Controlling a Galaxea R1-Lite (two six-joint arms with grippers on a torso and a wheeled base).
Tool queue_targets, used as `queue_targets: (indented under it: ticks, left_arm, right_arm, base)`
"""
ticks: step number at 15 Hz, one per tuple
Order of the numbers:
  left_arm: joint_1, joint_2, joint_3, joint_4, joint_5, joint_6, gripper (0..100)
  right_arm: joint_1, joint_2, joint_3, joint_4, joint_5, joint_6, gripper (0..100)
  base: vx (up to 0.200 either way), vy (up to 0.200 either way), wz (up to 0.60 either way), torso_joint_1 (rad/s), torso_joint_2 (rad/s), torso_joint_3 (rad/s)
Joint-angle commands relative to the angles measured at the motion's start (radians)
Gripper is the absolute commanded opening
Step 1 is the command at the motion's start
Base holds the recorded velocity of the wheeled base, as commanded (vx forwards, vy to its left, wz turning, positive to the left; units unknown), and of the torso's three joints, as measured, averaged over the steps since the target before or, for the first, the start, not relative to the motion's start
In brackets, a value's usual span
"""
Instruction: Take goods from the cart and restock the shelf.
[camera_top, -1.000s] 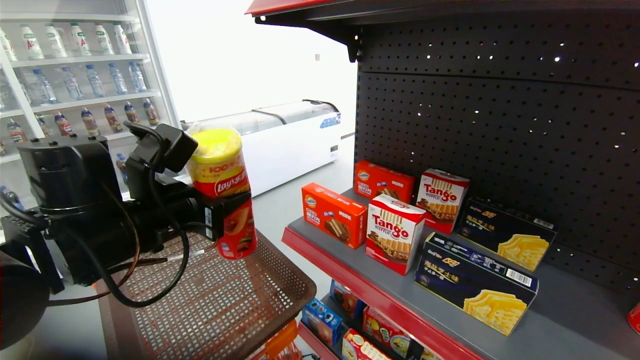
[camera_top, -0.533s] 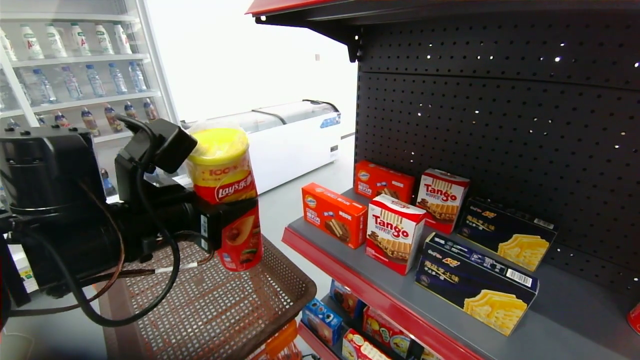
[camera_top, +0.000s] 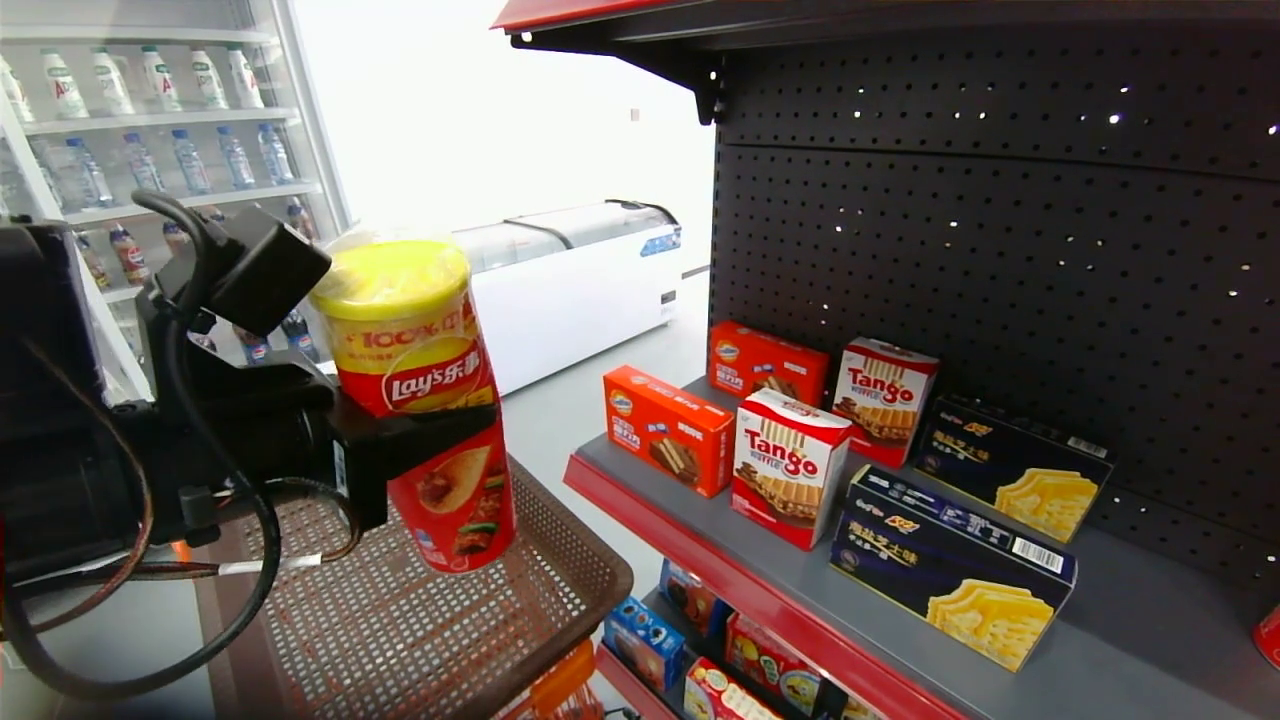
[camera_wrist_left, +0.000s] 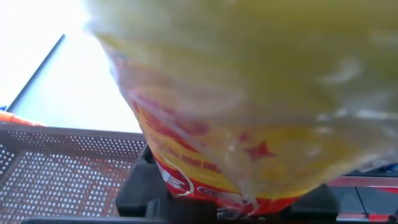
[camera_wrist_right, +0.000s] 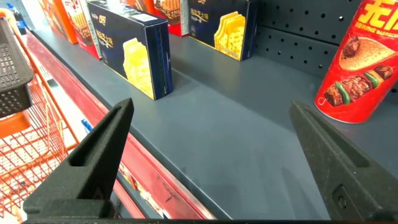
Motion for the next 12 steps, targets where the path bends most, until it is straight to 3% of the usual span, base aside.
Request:
queue_targets:
  ticks: [1,12]
  left_arm:
    - [0.0,0.021,-0.025,-0.001,-0.01,0.0,0]
    - [-0.005,0.097,-0.062,-0.005,-0.048,0.0,0]
  right_arm:
    - [0.0,0.002,0.0,0.0,0.0,0.0,100]
    - [0.0,0.002,0.0,0.0,0.0,0.0,100]
  base:
    - [0.0,0.0,0.0,0.0,0.0,0.0]
    - [0.0,0.0,-0.05,0.001,0.0,0.0]
